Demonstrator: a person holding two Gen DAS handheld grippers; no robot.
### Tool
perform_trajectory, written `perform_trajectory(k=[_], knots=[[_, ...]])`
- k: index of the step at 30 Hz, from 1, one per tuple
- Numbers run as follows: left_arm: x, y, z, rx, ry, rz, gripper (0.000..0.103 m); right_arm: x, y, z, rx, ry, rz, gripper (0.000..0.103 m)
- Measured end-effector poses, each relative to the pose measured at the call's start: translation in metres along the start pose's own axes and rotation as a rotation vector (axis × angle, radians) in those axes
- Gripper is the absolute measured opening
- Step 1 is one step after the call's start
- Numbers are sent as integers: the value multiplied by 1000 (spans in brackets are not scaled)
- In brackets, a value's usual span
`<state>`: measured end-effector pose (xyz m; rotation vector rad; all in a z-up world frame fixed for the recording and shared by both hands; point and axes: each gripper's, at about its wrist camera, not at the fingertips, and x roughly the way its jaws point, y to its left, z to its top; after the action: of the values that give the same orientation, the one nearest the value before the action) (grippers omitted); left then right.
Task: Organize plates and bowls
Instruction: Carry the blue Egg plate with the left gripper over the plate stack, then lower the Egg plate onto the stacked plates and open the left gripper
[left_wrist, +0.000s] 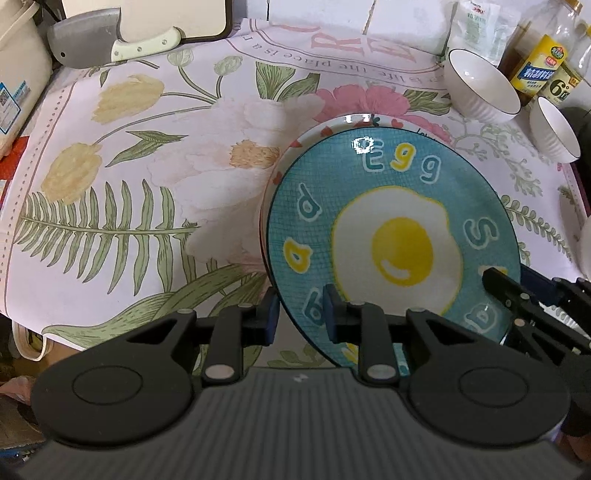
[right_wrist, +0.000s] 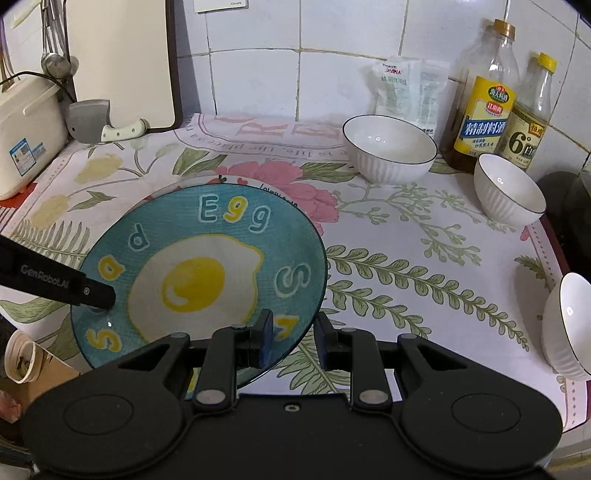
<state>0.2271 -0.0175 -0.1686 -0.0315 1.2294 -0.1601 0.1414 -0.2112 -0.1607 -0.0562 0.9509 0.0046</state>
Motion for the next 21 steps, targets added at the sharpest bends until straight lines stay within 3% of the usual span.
perform_trajectory(k=[5,15,21], knots=[[2,0,-2,-38,-14,17,24,2,14,-4,-112,-29,-60,32],[7,-14,-1,-42,-40,123,23,12,13,0,-106,-38,-63,32],[8,-9,-3,-88,-60,112,24,17,4,-2,-37,-59,-14,33]])
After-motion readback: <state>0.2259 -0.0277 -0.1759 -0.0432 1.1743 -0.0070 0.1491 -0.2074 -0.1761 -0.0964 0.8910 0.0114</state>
